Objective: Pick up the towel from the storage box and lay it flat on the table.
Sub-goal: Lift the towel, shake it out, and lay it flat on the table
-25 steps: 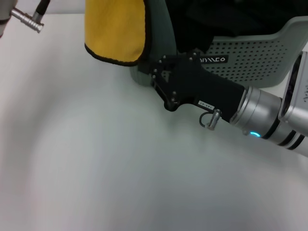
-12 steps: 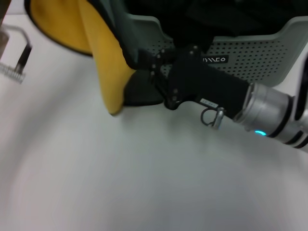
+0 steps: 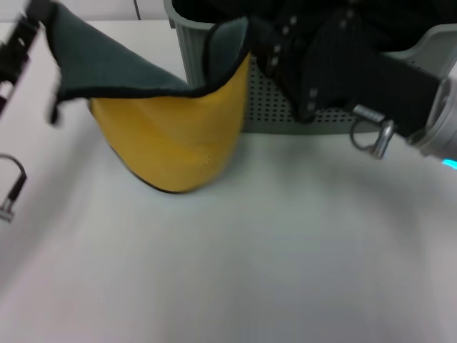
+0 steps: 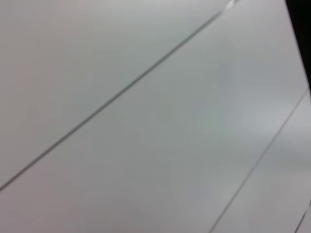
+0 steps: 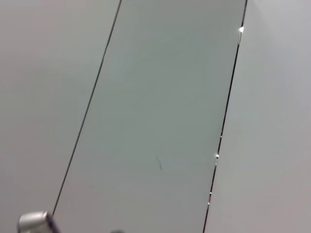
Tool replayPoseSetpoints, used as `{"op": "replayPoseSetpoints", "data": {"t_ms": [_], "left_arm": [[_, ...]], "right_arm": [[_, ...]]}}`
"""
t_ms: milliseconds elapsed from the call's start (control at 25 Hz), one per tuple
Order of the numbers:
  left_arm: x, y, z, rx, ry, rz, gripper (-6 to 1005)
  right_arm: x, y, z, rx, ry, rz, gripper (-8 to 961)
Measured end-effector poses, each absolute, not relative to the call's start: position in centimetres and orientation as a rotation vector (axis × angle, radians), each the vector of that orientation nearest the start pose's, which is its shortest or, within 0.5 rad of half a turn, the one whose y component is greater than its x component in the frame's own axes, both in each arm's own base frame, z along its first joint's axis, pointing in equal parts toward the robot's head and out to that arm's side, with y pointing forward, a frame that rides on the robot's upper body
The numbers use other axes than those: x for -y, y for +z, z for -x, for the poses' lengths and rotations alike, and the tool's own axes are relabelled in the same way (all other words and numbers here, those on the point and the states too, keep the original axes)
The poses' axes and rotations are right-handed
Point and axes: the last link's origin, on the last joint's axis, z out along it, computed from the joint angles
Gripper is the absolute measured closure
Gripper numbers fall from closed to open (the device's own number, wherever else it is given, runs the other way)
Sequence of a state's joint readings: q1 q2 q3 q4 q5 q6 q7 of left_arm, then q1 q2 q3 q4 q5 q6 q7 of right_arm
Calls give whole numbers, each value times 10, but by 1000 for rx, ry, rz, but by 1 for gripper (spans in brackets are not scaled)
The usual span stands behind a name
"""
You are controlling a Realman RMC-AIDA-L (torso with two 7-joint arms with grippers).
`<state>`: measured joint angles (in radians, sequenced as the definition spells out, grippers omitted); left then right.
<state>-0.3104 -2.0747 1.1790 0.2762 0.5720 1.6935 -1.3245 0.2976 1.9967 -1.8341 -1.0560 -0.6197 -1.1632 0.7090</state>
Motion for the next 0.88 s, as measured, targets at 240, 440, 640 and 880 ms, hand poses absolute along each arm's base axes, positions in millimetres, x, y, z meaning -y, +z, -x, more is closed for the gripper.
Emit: {"op": "replayPoseSetpoints", "data": {"t_ms": [240, 440, 640, 880], "left_arm": [[-265, 17, 296, 1002, -1659, 1825, 796], [-254, -2, 291, 1007, -1596, 1970, 791], [-245, -13, 276, 955, -1643, 2063, 740], [-244, -18, 258, 813, -1692, 2151, 540]], "right_arm": [[-317, 21, -101, 309, 1264, 2230, 951], [-328, 36, -82, 343, 1205, 2191, 950], [-334, 39, -61, 376, 1124, 2184, 949], [-339, 32, -40, 405, 1082, 2183, 948]]}}
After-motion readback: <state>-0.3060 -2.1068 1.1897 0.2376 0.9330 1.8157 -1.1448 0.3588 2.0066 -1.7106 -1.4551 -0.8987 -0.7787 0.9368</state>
